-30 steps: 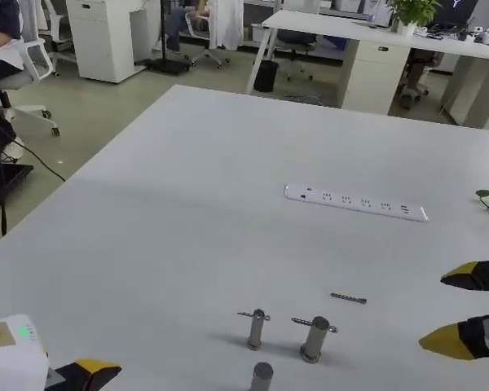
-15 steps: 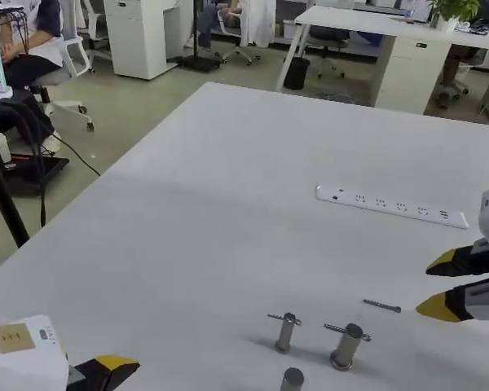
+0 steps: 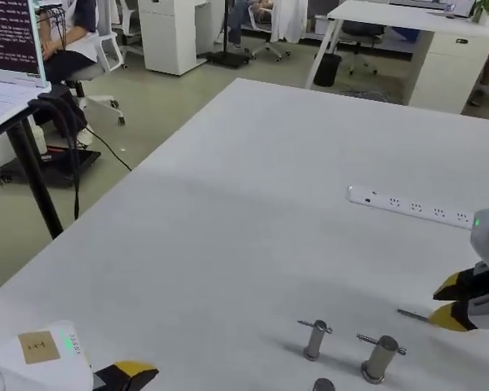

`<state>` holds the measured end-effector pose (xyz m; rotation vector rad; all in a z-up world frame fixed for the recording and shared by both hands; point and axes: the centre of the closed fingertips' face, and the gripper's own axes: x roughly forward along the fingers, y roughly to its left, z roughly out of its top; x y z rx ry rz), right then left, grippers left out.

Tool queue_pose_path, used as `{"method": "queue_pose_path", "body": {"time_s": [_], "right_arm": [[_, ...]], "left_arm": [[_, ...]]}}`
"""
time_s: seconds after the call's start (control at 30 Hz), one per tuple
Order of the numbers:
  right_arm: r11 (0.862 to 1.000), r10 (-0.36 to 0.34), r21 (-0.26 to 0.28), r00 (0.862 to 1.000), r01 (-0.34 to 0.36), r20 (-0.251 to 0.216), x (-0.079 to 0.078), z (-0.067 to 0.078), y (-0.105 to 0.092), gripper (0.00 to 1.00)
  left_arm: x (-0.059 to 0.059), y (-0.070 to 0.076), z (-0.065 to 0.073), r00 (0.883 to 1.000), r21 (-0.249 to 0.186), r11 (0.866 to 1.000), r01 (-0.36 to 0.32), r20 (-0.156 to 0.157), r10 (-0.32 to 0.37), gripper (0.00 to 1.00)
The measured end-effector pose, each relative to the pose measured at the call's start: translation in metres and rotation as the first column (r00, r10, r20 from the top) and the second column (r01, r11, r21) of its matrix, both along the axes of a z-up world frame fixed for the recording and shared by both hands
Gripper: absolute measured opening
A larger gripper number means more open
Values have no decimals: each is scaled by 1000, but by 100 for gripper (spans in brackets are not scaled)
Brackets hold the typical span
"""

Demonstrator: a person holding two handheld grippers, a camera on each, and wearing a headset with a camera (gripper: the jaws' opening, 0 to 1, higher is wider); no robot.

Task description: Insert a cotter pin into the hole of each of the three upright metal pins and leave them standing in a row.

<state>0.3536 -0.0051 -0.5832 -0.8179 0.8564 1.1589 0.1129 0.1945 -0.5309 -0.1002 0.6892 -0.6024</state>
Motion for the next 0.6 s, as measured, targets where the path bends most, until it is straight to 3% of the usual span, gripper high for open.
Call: {"method": "queue_pose_path", "body": {"time_s": [0.2,0.3,0.6], "right_arm": [[999,20,-40,1000,-21,-14,6,-10,2,8],[999,20,-41,999,-22,-36,4,-14,3,8],[990,55,-125,998,-60,-42,10,-31,-9,7]], "left_arm": [[-1,1,-4,1000,-7,1000,-16,-10,16,95],[-2,2,-5,1000,-7,1000,-18,-15,18,94],[-3,1,-7,999,-15,1000,-25,-25,25,94]]}}
